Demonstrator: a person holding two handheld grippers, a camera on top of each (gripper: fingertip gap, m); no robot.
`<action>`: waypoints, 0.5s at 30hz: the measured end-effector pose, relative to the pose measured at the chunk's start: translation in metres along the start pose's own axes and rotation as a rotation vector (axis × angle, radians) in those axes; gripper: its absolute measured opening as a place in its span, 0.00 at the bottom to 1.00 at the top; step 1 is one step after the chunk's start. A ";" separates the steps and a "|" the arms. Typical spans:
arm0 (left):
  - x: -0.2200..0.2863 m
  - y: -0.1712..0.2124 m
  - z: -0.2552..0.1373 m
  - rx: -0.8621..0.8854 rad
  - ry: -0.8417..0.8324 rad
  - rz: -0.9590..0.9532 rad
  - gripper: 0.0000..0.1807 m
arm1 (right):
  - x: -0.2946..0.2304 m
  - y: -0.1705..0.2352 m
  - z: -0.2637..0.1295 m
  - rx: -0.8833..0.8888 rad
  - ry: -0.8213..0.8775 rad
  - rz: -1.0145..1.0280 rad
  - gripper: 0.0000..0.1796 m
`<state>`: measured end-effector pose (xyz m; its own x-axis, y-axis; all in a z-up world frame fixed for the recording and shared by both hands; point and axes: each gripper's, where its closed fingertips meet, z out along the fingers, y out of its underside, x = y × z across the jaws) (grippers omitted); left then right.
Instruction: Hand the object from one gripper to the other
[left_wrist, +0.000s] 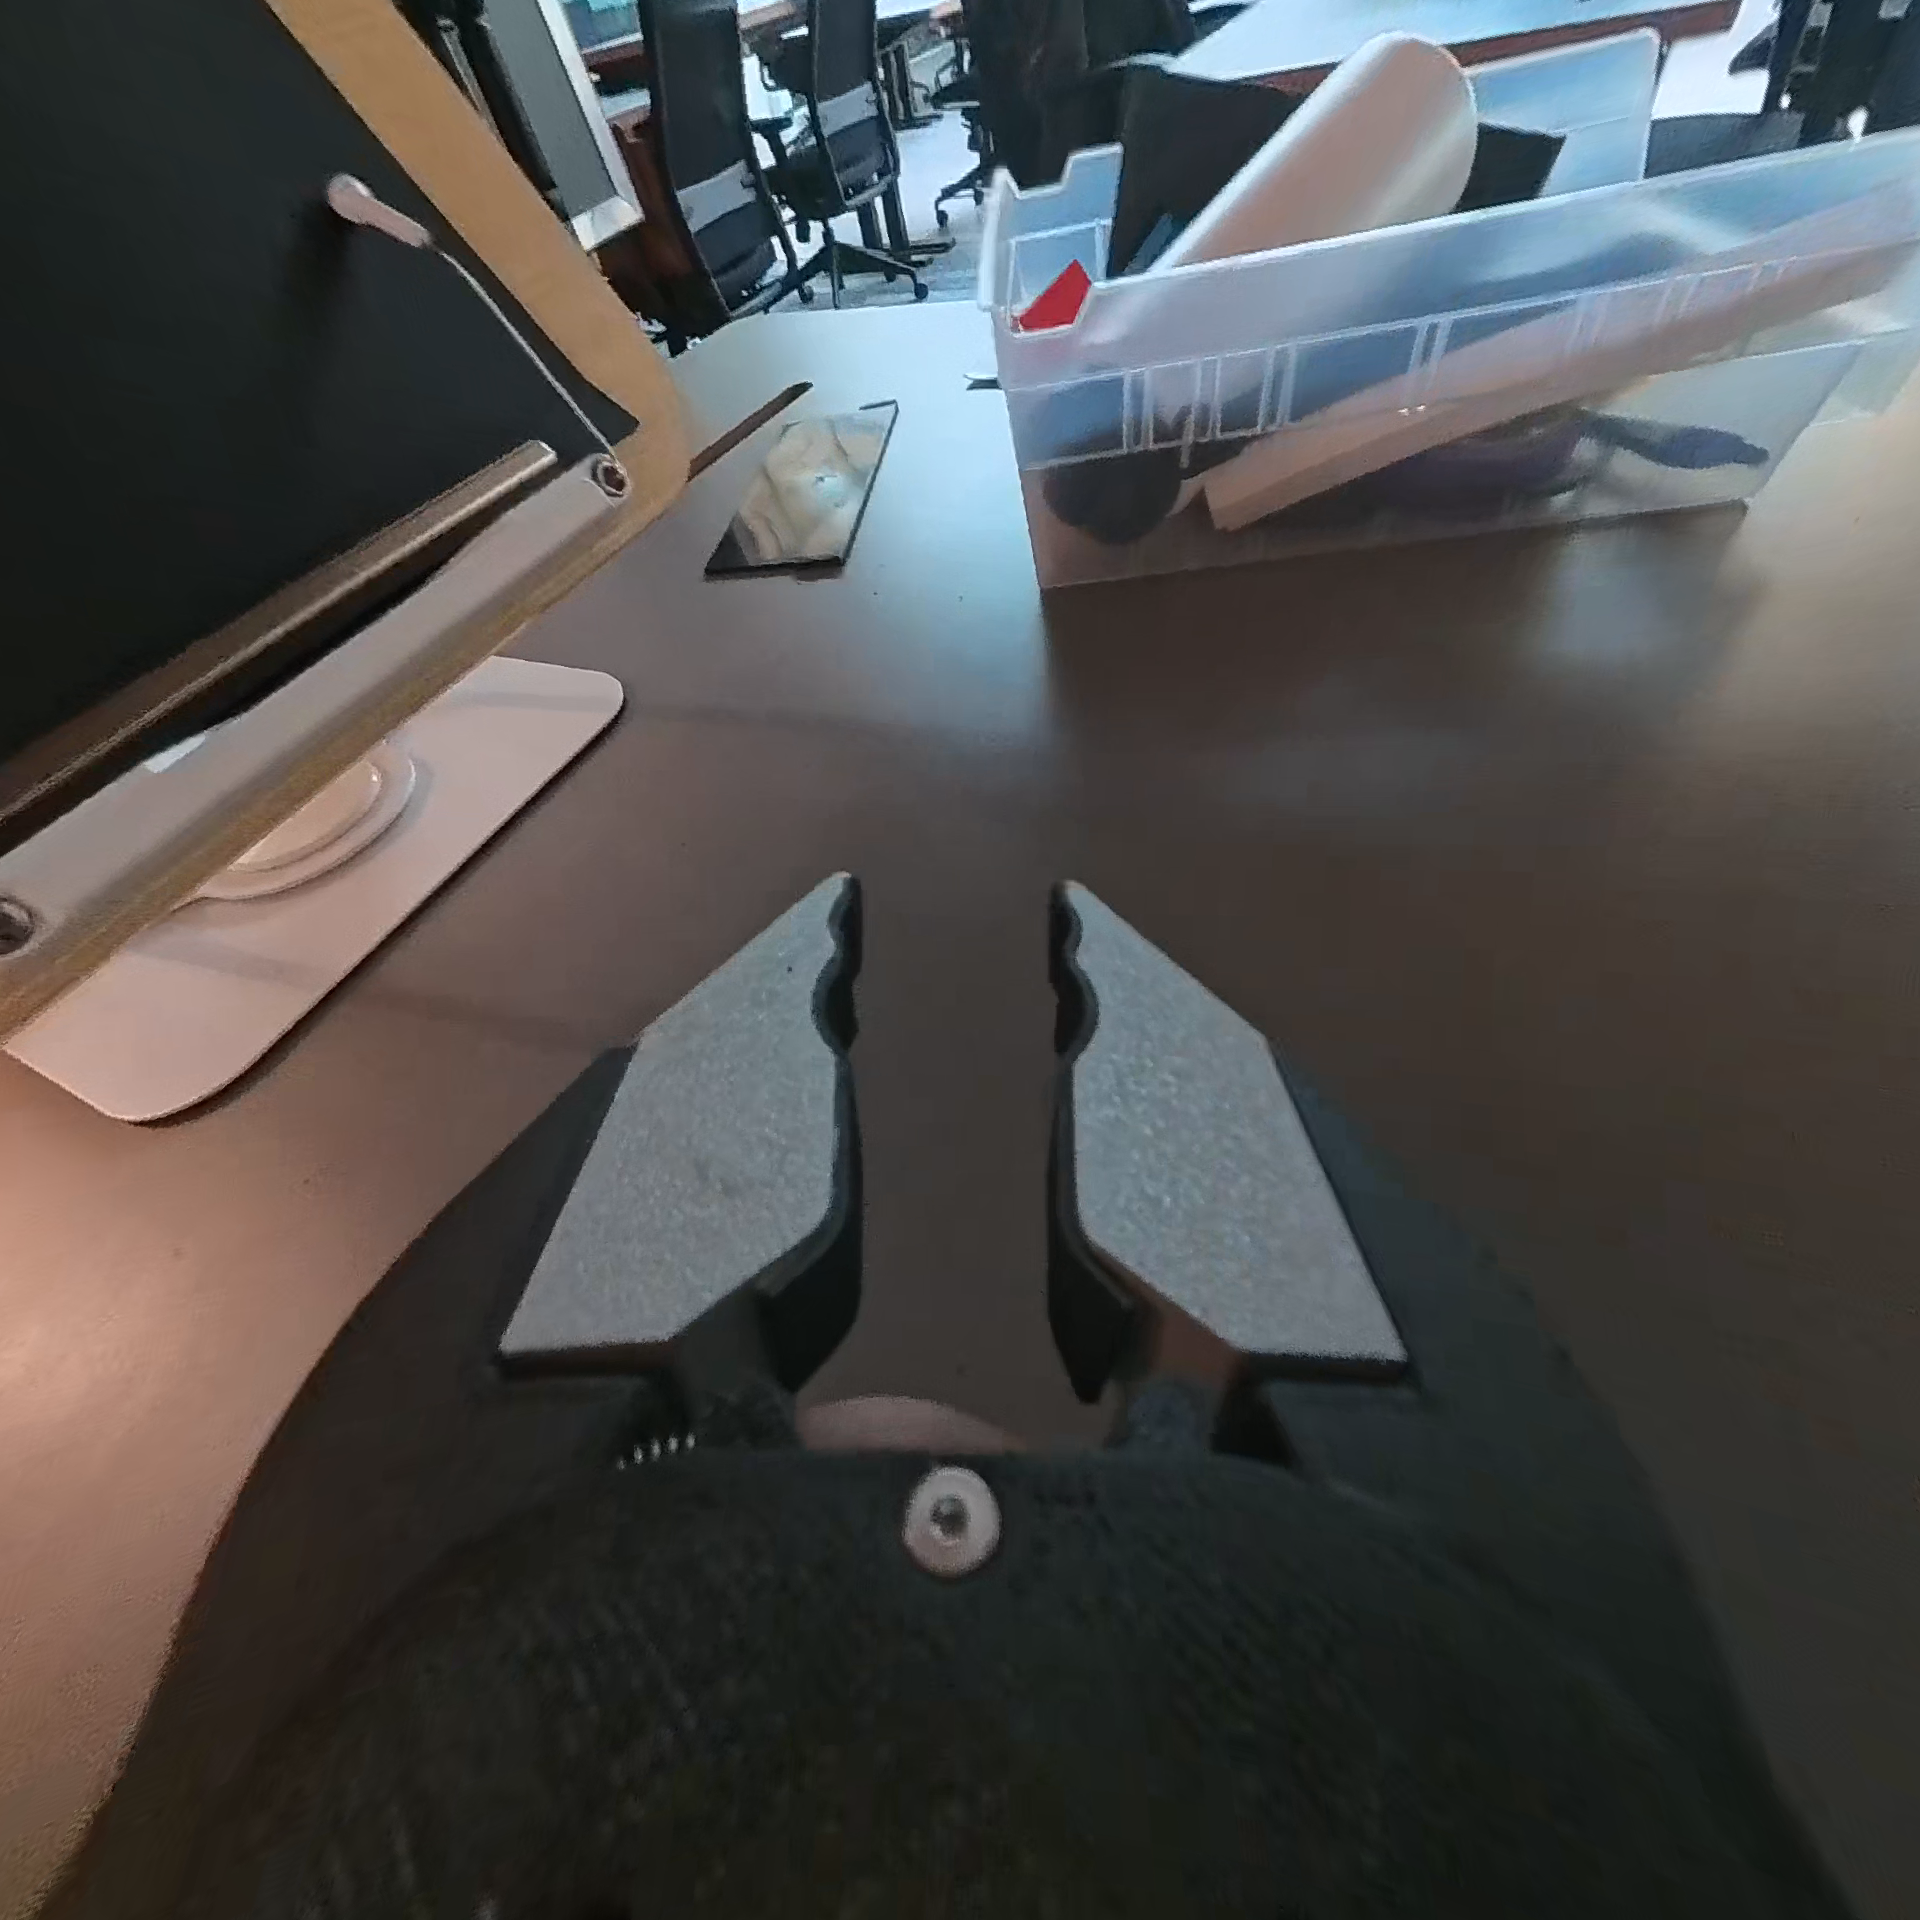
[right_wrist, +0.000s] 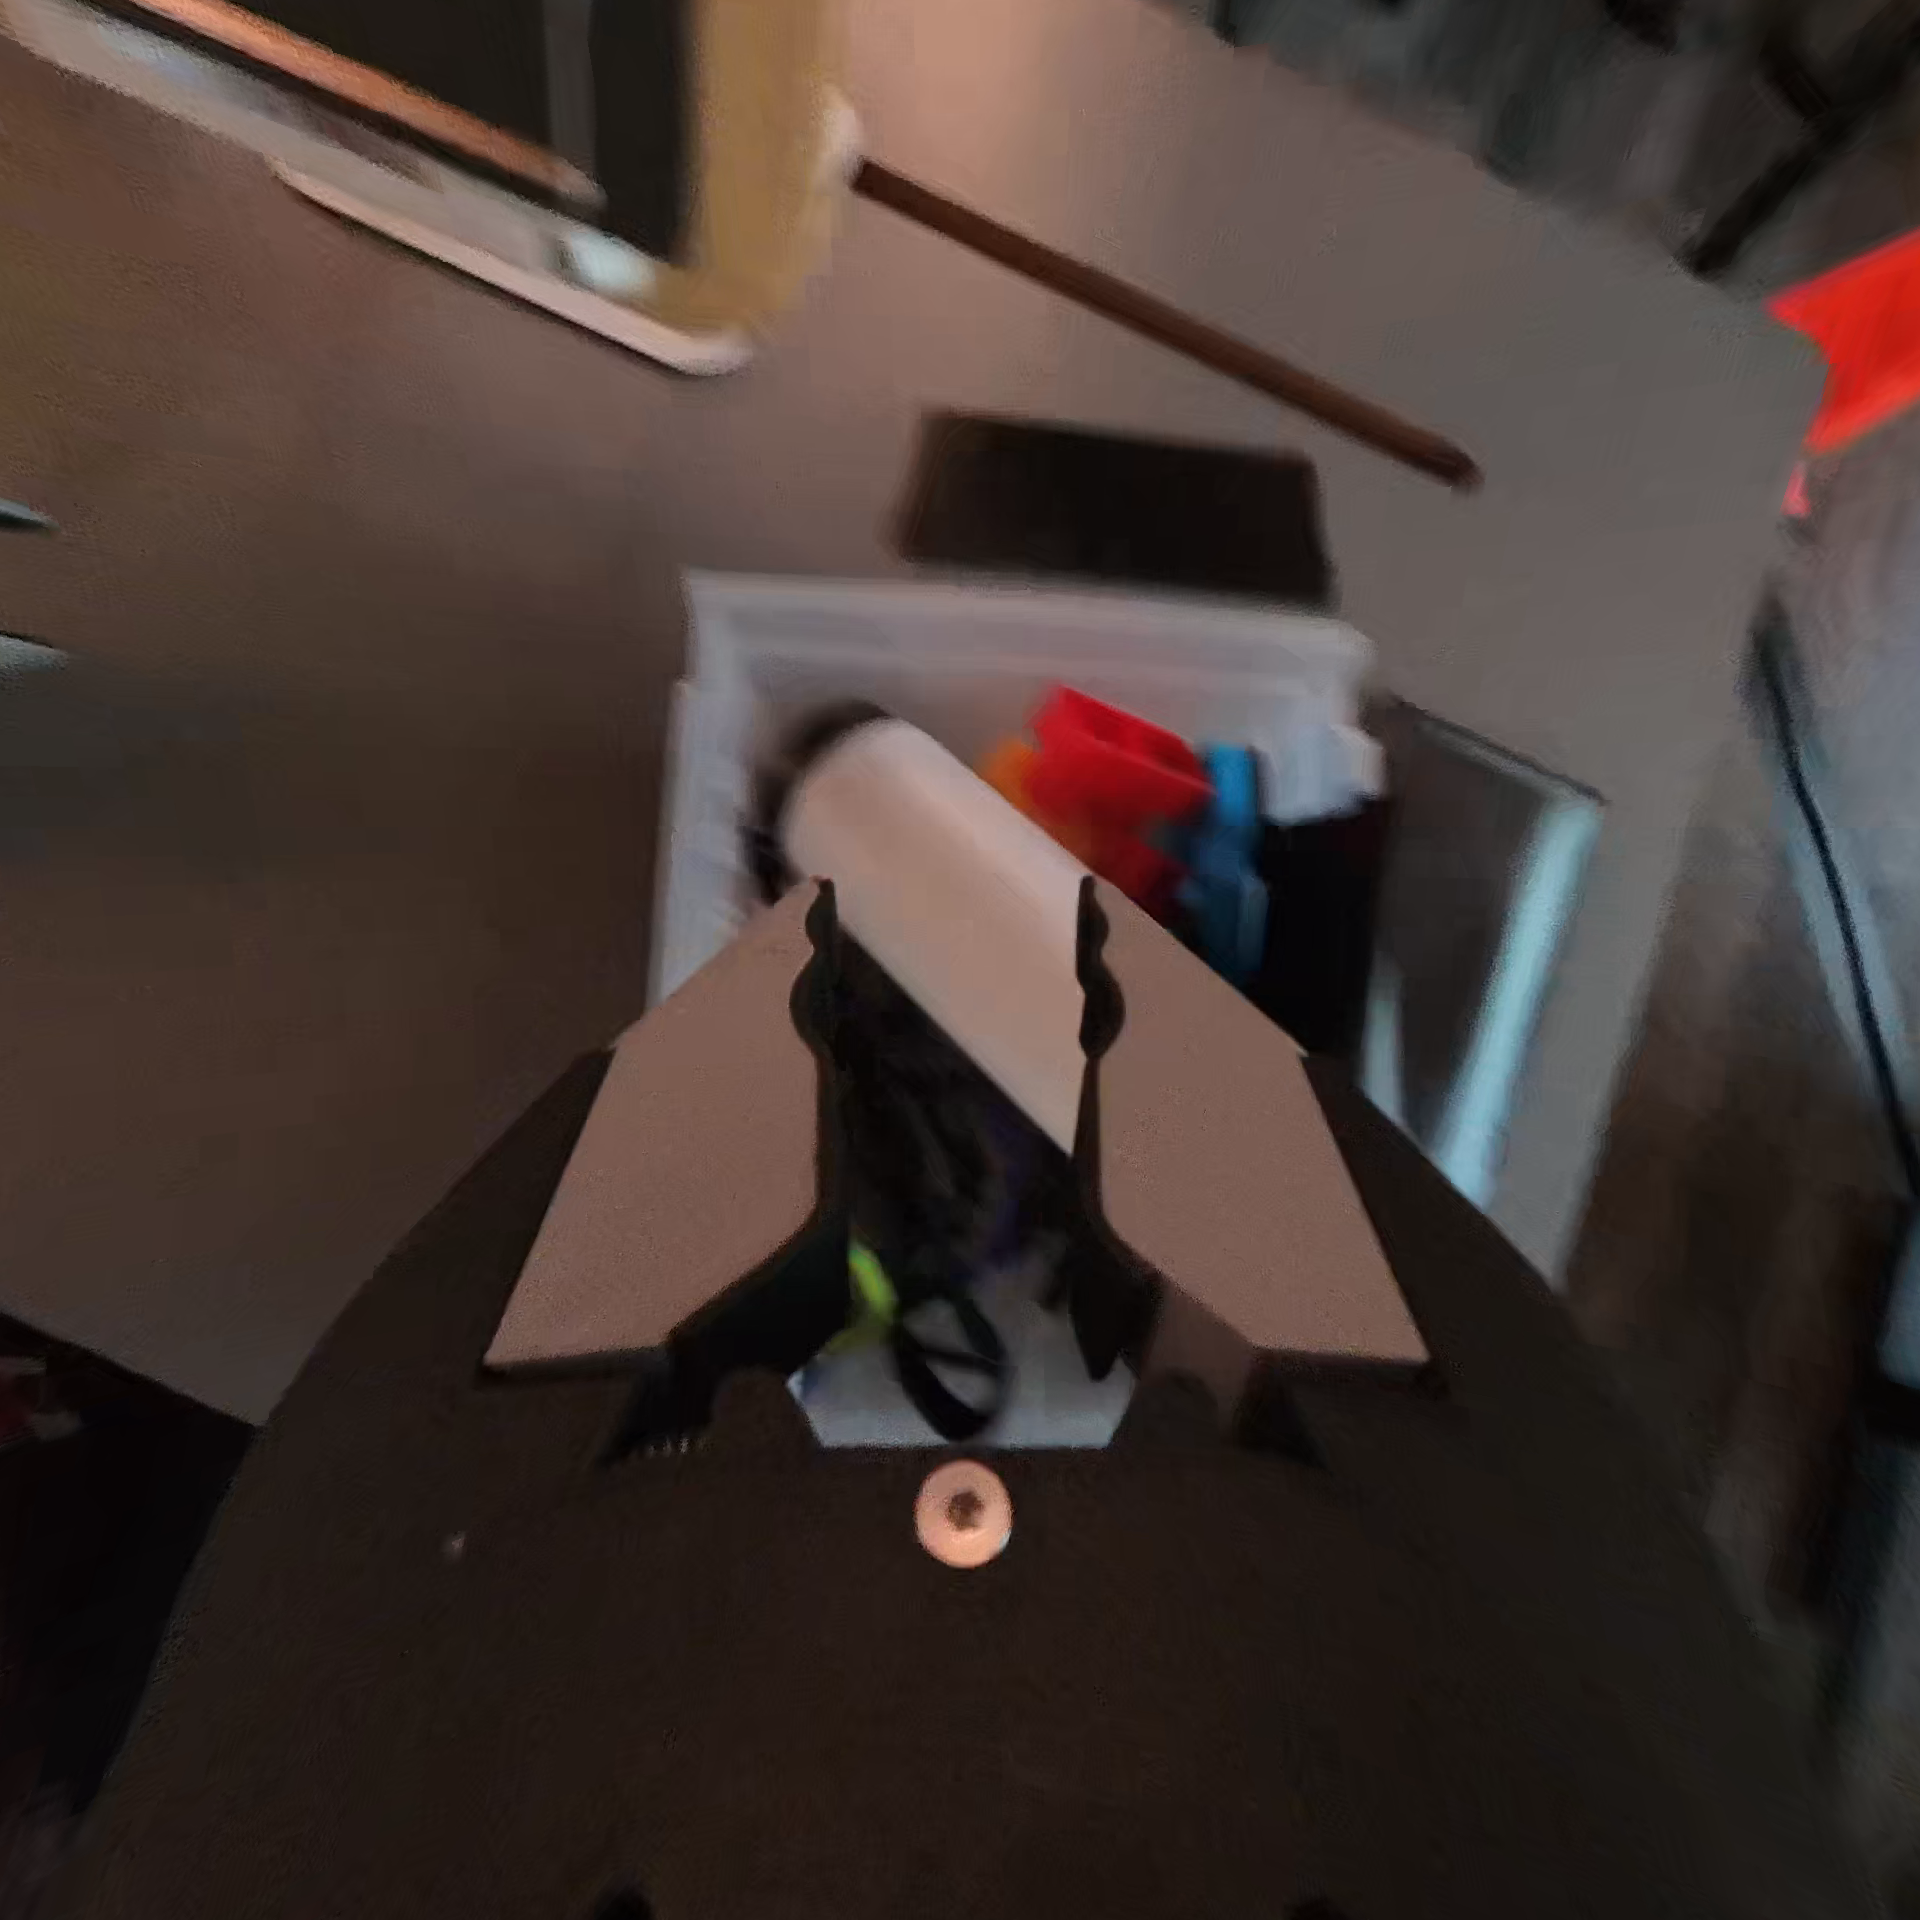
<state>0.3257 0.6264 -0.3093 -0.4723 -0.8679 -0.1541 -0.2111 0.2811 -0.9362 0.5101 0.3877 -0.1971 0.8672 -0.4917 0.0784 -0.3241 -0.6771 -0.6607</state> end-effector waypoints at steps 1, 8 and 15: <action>-0.001 -0.002 -0.001 0.007 -0.004 -0.021 0.20 | -0.028 -0.016 0.003 0.048 -0.053 -0.006 0.25; -0.028 -0.007 -0.008 0.052 -0.106 -0.082 0.31 | -0.251 -0.103 0.059 0.445 -0.594 -0.055 0.33; -0.036 -0.004 -0.009 0.055 -0.151 -0.059 0.25 | -0.265 -0.106 0.198 0.503 -0.404 -0.076 0.31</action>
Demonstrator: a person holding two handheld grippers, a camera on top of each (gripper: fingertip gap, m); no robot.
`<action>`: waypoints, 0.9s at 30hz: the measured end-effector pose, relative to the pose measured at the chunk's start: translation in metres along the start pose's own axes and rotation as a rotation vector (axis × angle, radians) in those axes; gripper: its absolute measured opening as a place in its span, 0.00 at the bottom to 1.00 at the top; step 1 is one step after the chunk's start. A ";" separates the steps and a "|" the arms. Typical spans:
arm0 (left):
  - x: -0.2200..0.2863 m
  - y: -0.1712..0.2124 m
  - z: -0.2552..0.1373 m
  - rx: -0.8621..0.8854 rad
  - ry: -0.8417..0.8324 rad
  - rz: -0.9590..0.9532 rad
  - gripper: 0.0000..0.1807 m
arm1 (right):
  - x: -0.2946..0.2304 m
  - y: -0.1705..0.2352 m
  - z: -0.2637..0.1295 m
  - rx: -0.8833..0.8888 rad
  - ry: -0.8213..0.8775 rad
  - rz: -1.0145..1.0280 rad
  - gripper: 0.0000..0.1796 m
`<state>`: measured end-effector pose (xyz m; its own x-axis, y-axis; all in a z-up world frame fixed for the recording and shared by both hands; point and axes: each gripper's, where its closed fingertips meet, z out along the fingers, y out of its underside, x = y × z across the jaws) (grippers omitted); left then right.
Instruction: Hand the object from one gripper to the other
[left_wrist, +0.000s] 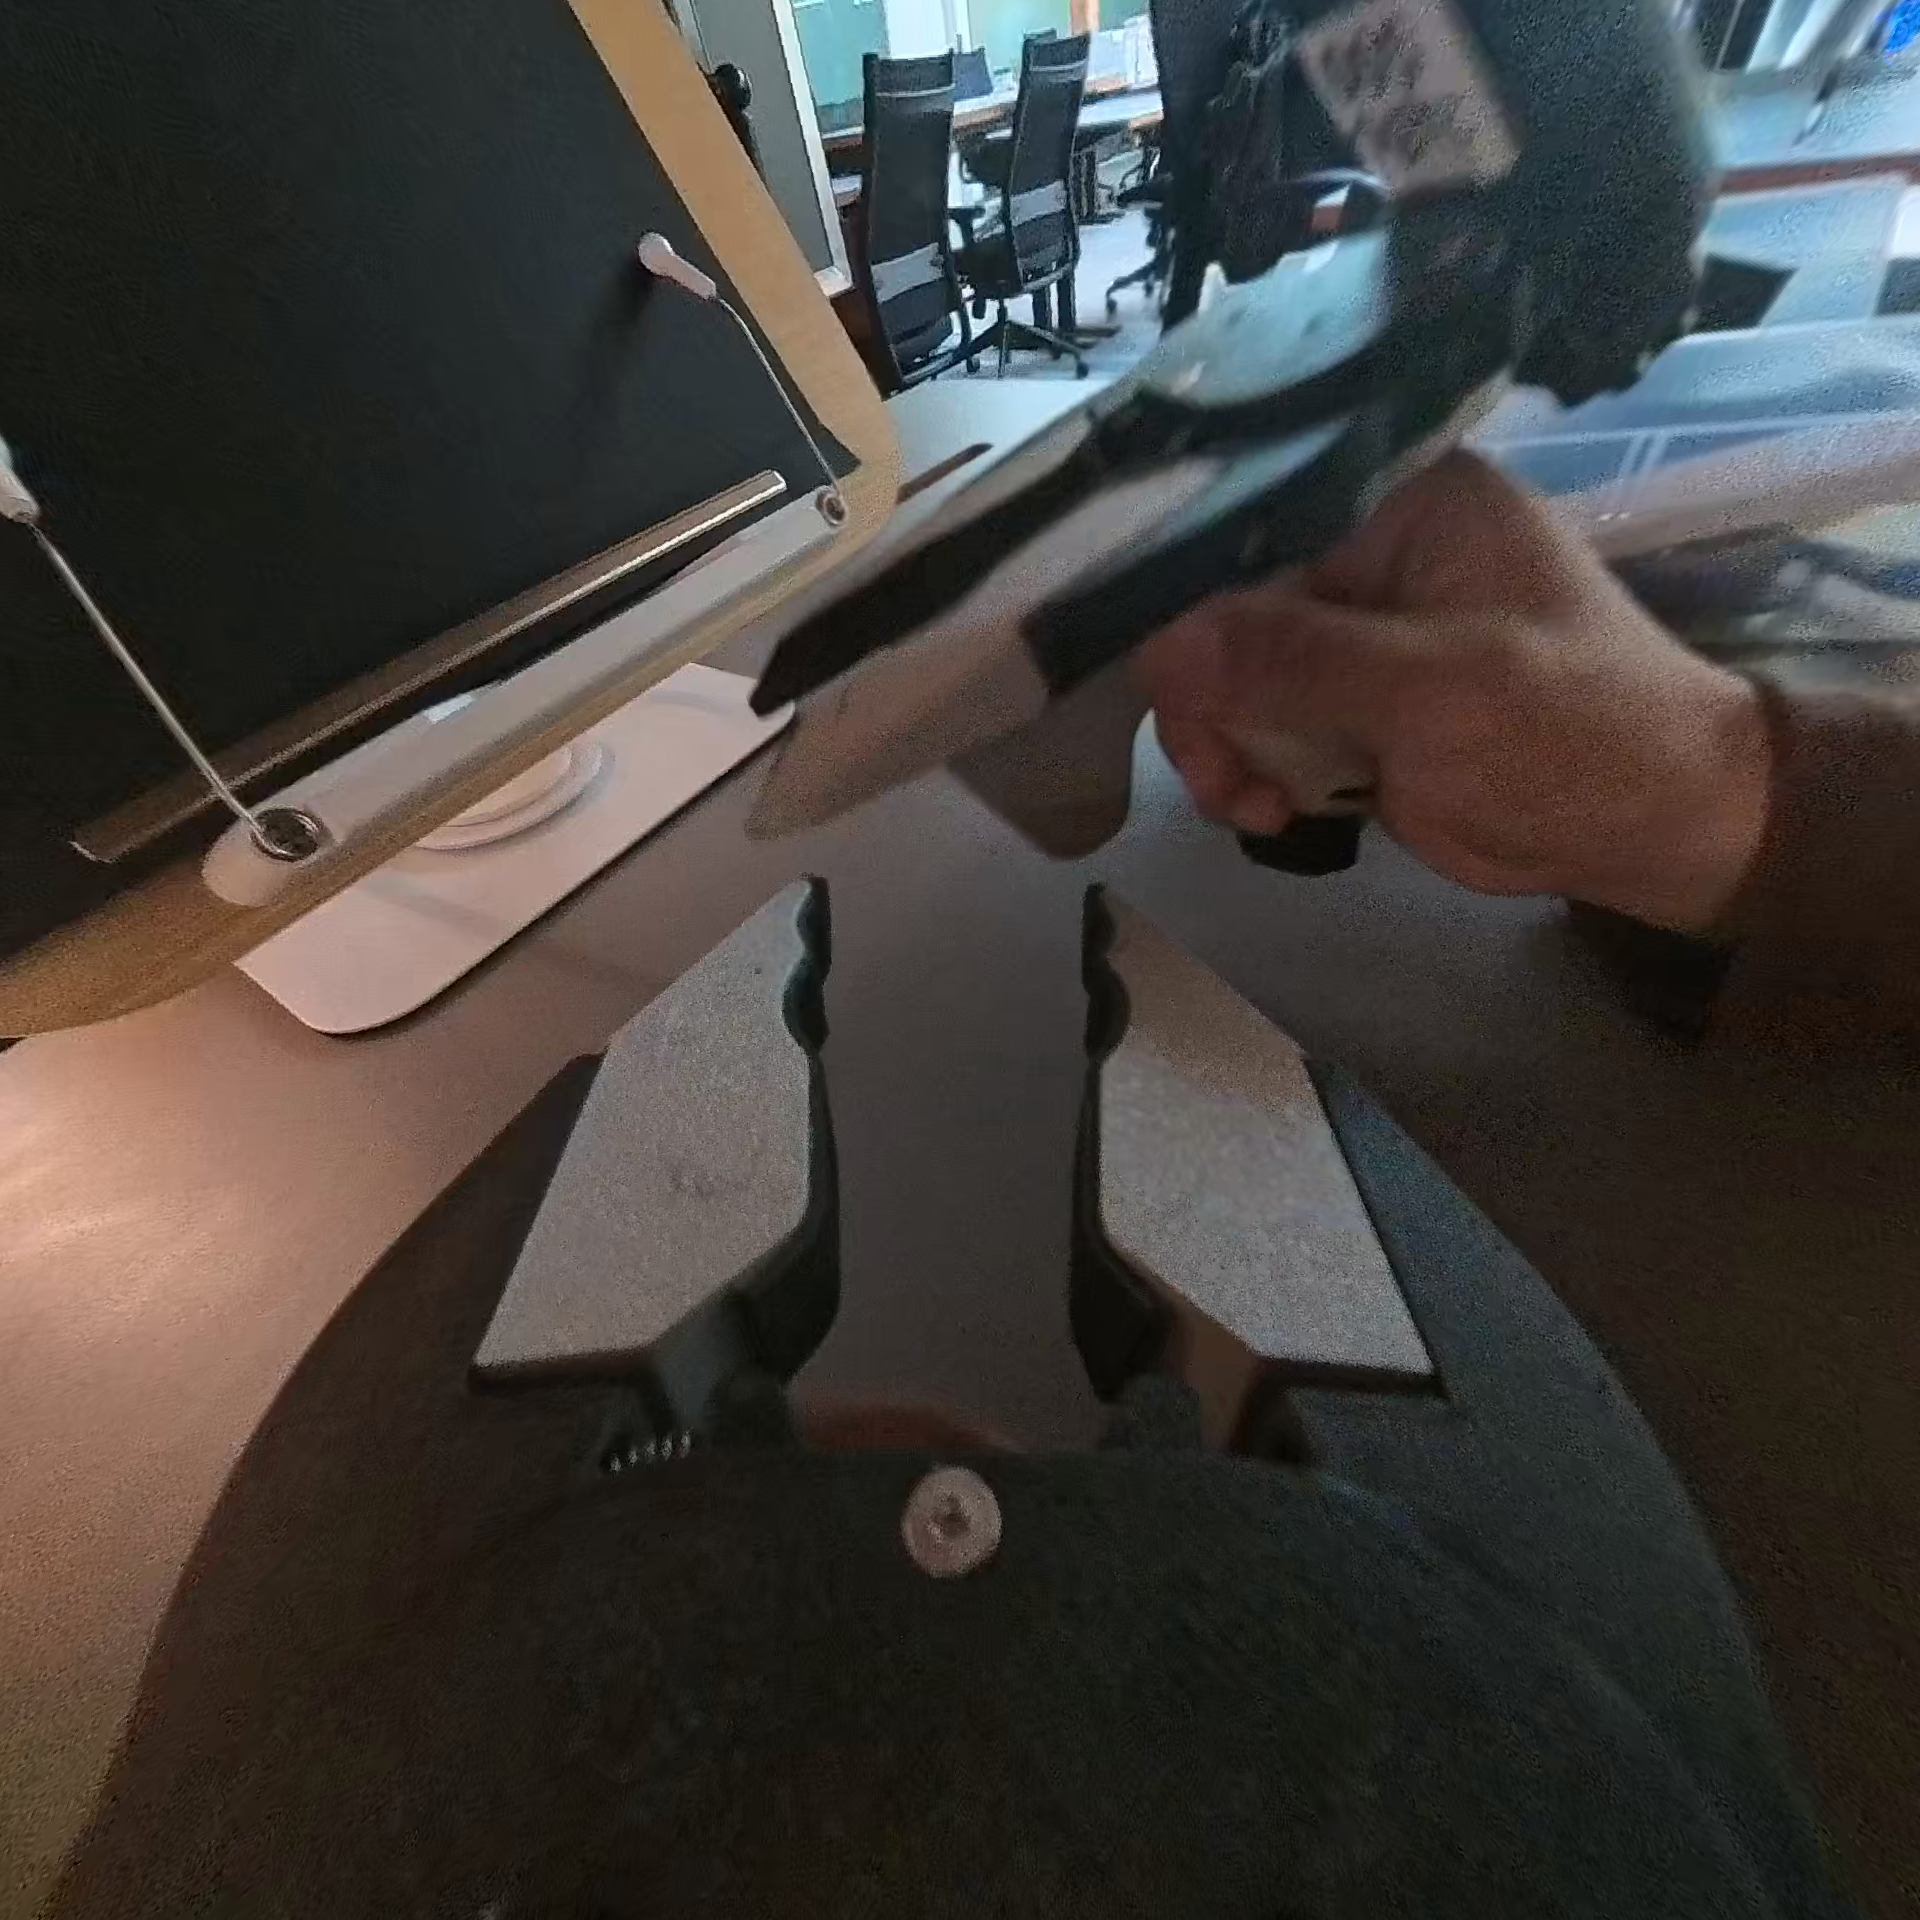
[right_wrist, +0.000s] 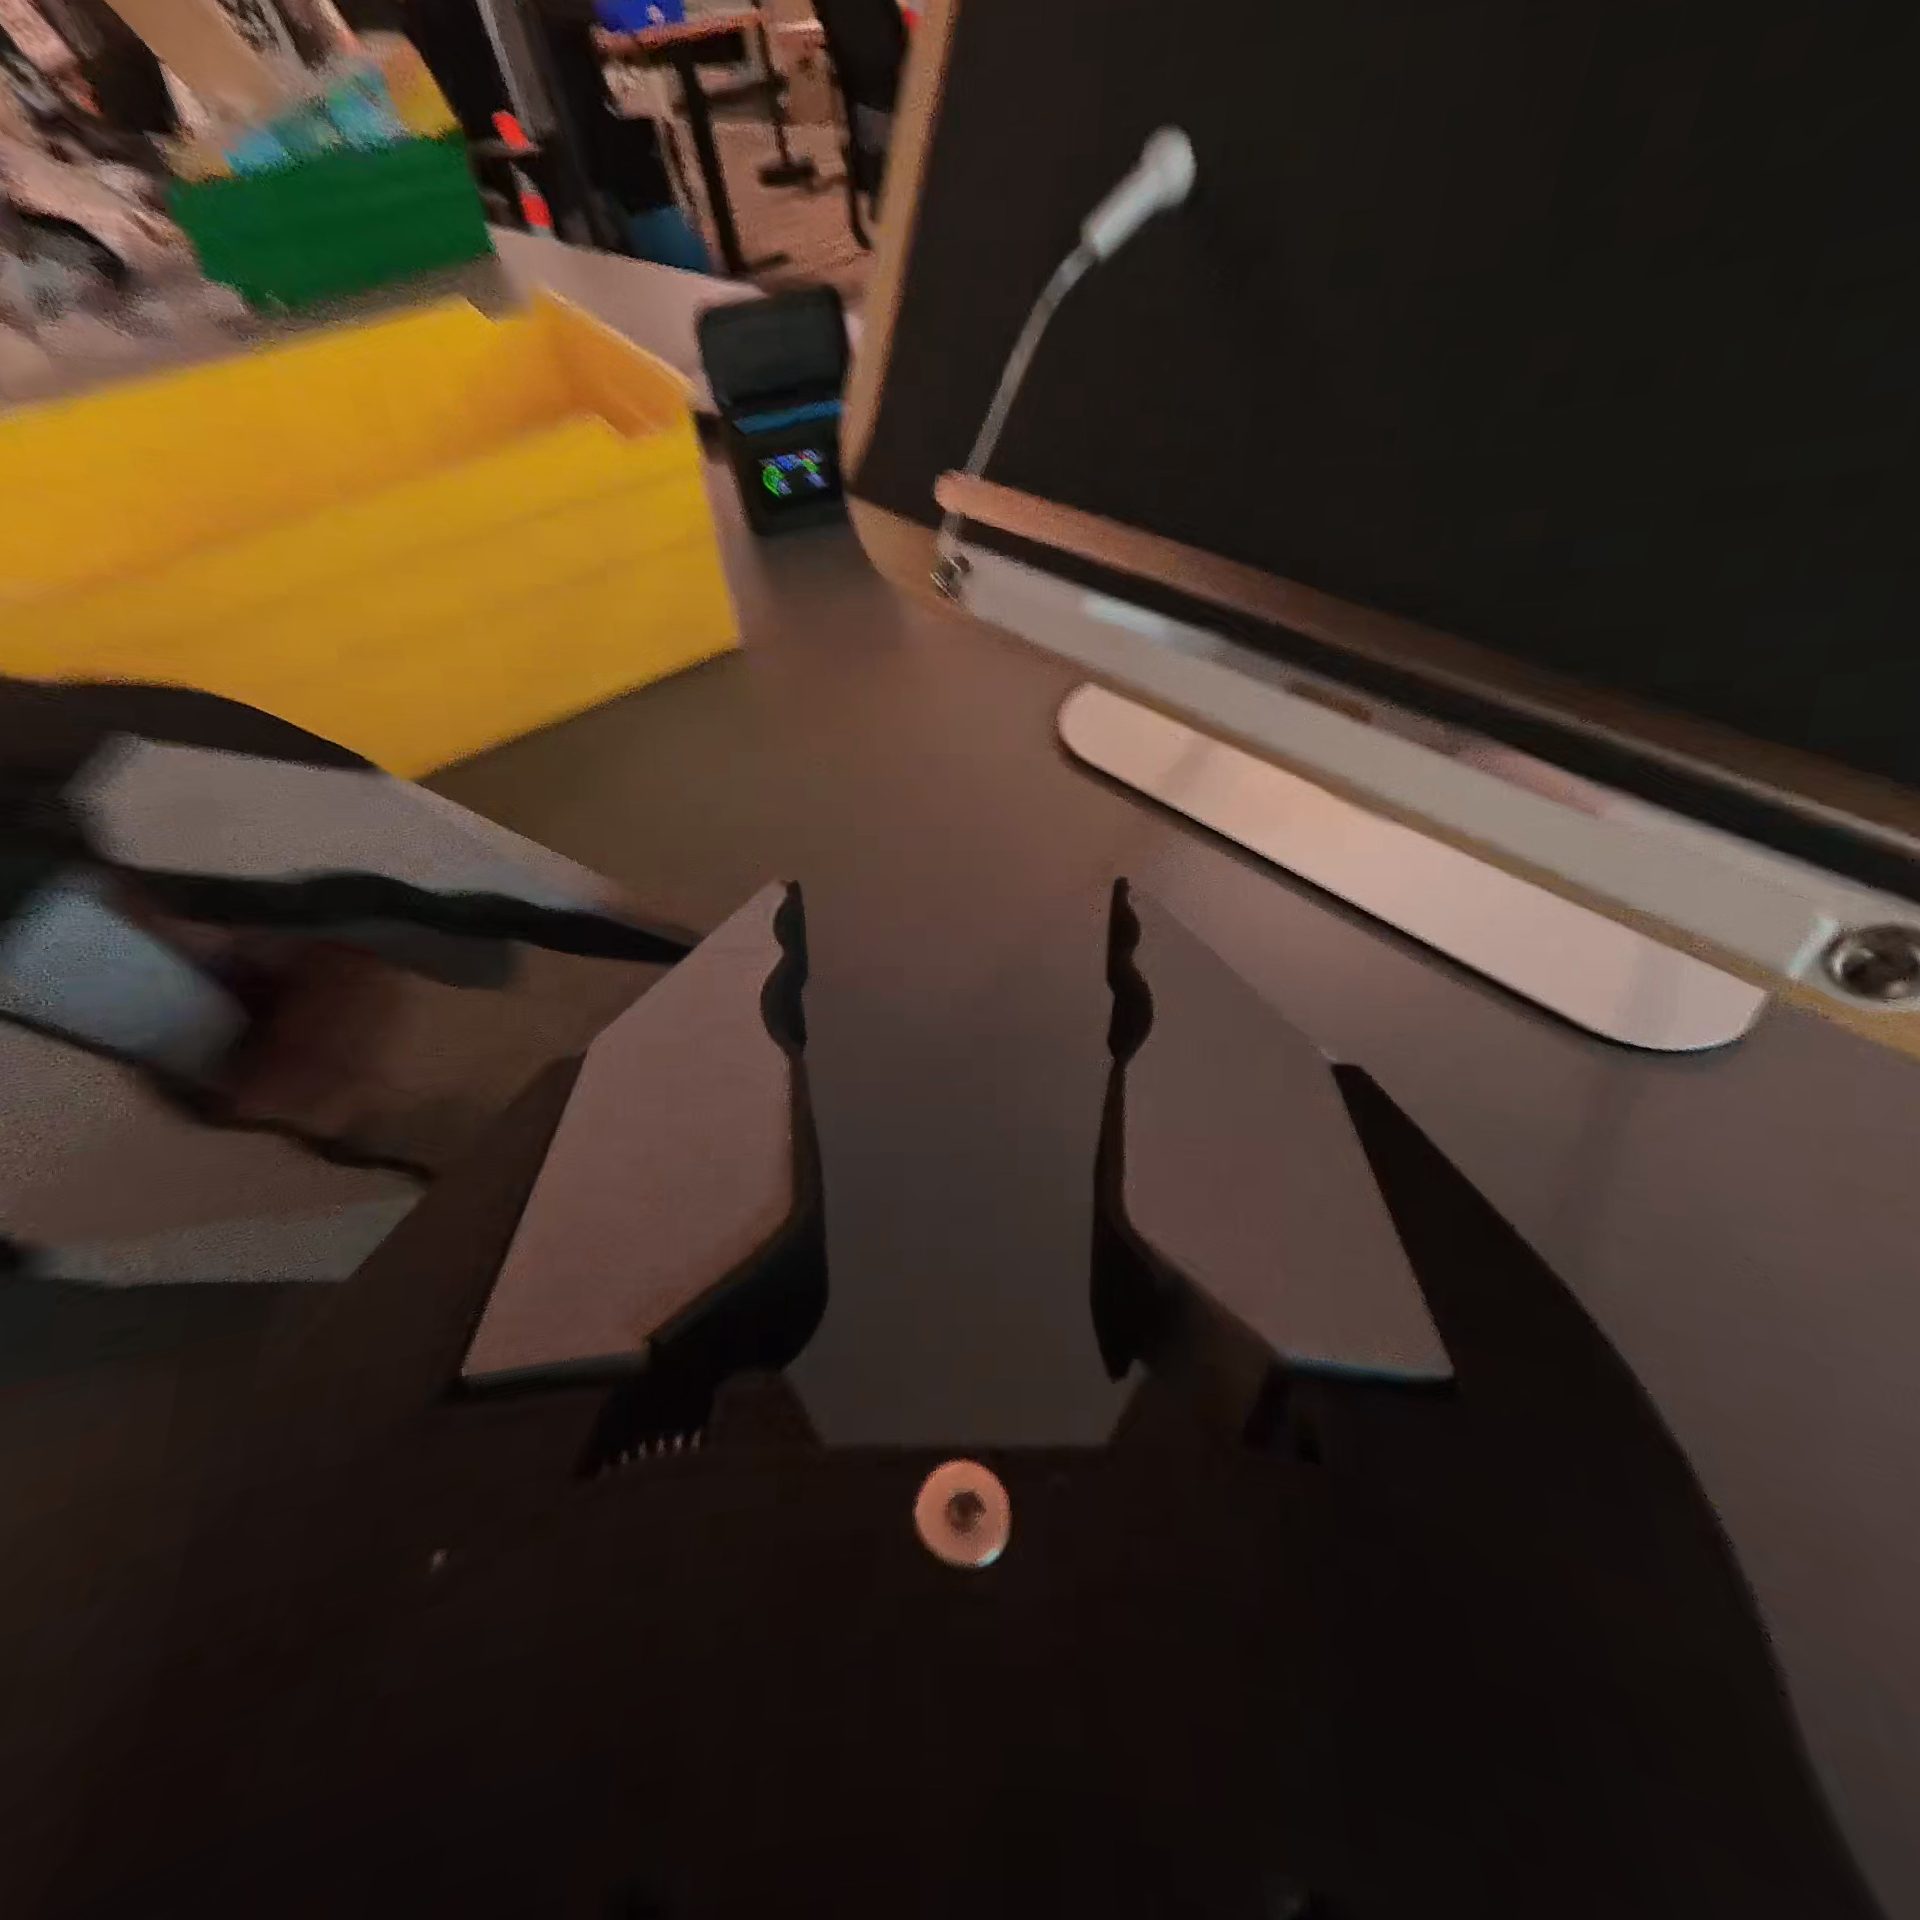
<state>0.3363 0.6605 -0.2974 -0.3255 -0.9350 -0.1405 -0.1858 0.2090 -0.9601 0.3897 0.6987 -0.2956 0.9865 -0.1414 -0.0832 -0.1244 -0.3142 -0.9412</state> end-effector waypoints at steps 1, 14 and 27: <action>-0.001 0.001 0.000 -0.005 -0.012 0.017 0.24 | 0.005 0.009 0.006 -0.023 0.021 -0.027 0.31; 0.007 0.009 0.006 -0.050 0.004 0.019 0.23 | 0.001 0.030 0.011 -0.103 -0.044 -0.023 0.33; 0.015 0.007 0.006 -0.036 0.029 0.065 0.21 | -0.002 0.028 0.016 -0.097 -0.063 -0.002 0.37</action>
<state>0.3354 0.6465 -0.3076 -0.3649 -0.9104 -0.1949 -0.1960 0.2797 -0.9399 0.3863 0.7049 -0.3271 0.9911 -0.0826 -0.1042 -0.1289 -0.4038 -0.9057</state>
